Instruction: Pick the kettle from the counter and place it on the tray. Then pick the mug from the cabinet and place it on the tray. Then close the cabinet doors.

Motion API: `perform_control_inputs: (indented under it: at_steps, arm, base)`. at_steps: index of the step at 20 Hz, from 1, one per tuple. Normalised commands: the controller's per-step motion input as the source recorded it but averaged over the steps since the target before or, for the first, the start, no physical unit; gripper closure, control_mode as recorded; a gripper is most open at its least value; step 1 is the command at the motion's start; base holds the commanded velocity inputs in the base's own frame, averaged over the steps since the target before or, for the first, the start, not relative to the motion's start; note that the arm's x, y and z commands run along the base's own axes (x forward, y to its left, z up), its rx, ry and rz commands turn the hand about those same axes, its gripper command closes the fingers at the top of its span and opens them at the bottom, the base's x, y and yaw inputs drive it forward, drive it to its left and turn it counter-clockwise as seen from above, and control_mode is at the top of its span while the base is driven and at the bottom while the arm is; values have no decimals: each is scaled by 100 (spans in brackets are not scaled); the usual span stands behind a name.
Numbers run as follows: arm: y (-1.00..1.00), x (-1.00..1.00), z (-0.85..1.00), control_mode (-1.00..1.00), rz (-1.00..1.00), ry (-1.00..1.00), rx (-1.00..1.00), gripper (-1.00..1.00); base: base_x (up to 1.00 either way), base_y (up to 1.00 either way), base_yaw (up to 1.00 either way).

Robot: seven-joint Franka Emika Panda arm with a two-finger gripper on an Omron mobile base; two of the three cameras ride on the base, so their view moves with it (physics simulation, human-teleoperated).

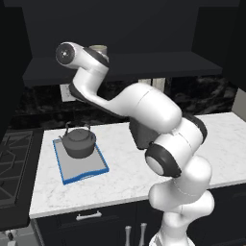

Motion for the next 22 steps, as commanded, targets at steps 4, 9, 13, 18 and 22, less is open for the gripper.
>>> perform_control_inputs:
  at_steps: [4, 9, 13, 18, 22]
  arm:
    - [-1, 16, 0, -100, 0, -1, 0, -100]
    - [0, 17, 0, -100, 0, -2, 0, -100]
    - [-1, 9, 0, -100, 0, -4, 1, -100]
    - [-10, 1, 0, -100, 0, -6, 2, 100]
    - [-12, 0, 0, -100, 0, -6, 4, 100]
  base:
    - [0, 0, 0]
    - [0, 0, 0]
    - [0, 0, 0]
    - [0, 0, 0]
    - [0, 0, 0]
